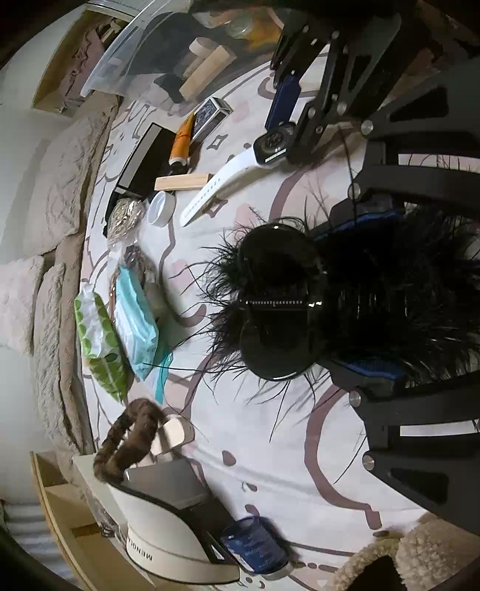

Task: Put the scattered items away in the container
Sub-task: 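Lift the feather clip with the left gripper while the right gripper lifts the smartwatch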

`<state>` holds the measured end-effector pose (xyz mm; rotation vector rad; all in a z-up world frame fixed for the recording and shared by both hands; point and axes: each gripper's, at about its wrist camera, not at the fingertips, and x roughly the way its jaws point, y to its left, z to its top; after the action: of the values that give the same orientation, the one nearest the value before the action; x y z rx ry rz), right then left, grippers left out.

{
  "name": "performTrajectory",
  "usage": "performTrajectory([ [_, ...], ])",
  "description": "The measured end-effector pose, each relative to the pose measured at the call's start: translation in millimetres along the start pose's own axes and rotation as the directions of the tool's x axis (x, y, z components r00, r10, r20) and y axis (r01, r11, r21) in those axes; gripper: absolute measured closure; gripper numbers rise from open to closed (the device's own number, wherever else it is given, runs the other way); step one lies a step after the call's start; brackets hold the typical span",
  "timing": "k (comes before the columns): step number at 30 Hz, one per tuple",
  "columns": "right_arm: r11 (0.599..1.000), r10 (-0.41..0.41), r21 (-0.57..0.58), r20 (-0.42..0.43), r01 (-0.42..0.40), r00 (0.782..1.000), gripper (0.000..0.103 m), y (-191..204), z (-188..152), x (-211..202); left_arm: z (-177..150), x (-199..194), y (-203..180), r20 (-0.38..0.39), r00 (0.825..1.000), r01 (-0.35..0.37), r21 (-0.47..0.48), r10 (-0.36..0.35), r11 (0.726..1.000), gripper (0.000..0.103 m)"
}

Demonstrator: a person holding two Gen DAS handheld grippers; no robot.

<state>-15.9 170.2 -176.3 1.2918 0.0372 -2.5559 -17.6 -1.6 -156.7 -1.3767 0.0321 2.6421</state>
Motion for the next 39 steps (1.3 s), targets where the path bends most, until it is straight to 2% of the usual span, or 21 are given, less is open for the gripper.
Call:
performTrajectory([
  [13,0.995,0.078,0.058,0.077,-0.083,0.994,0.062,-5.2,-9.1,-44.9,-18.8,-21.6,-2.5,0.043,0.999,0.021,-0.055,-0.018,0.998,0.048],
  [28,0.993,0.092,0.062,0.128,-0.100,0.988,0.062,-2.0,-30.5,-79.9,-36.2,-50.3,-5.0,0.104,0.993,0.069,-0.102,-0.058,0.992,0.048],
  [39,0.989,0.127,0.043,0.225,-0.140,0.966,0.062,-0.4,-38.4,-129.0,-44.2,-89.2,-18.0,0.168,0.984,0.075,-0.092,-0.059,0.993,0.048],
])
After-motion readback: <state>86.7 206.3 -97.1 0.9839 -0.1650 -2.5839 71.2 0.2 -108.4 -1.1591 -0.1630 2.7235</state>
